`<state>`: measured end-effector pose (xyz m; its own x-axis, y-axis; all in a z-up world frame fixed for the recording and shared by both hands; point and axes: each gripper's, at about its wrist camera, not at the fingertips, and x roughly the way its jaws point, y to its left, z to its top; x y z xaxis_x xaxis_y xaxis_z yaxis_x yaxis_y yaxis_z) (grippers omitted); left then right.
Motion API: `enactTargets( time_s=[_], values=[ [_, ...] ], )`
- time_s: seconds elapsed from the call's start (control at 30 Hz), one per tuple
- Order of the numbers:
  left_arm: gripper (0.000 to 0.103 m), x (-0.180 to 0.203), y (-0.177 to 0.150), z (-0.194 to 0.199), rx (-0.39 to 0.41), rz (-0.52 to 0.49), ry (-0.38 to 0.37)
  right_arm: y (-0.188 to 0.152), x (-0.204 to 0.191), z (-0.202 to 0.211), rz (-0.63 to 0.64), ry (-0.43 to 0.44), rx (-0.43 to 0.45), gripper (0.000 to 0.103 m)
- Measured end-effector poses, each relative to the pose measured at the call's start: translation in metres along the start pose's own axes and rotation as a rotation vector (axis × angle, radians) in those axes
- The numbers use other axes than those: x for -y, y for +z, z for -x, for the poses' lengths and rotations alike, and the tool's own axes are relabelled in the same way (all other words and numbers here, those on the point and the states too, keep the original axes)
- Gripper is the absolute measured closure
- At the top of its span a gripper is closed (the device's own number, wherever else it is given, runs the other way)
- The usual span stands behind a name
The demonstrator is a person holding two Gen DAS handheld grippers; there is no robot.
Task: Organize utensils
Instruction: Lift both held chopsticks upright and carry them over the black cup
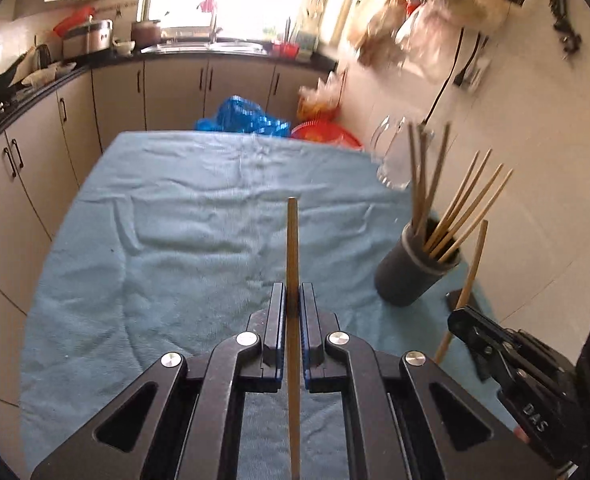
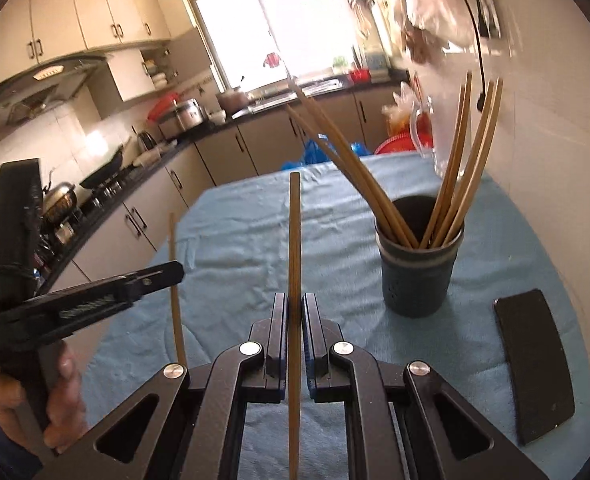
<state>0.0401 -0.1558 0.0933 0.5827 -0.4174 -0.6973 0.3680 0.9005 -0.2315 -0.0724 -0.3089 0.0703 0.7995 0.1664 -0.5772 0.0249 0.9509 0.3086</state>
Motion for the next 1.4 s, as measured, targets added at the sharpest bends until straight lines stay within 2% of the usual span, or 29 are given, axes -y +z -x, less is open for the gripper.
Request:
enactTargets(
  time_s=[0.1, 0.37, 0.73, 1.0, 1.13, 1.4],
  values=[
    [0.097, -0.001, 0.001, 0.018, 0.03, 0.002, -0.02, 0.0, -0.004, 0.008, 0.0, 0.001, 0.026, 0.095],
    [0.097, 0.007, 0.008, 0.037, 0.075, -0.008, -0.042, 0.006, -0.004, 0.022, -0.002, -0.012, 0.062, 0.095],
    [0.097, 0.023, 0.019, 0.046, 0.089, -0.031, -0.074, 0.017, 0.012, 0.039, -0.032, -0.035, 0.12, 0.095],
    [0.097, 0.044, 0.033, 0.049, 0.086, -0.057, -0.128, 0.04, 0.033, 0.066, -0.081, -0.071, 0.218, 0.095],
    [0.097, 0.058, 0.045, 0.049, 0.079, -0.074, -0.167, 0.052, 0.046, 0.077, -0.106, -0.092, 0.259, 0.095],
    [0.097, 0.096, 0.081, 0.053, 0.12, -0.129, -0.205, 0.079, 0.067, 0.089, -0.151, -0.123, 0.326, 0.095]
  ],
)
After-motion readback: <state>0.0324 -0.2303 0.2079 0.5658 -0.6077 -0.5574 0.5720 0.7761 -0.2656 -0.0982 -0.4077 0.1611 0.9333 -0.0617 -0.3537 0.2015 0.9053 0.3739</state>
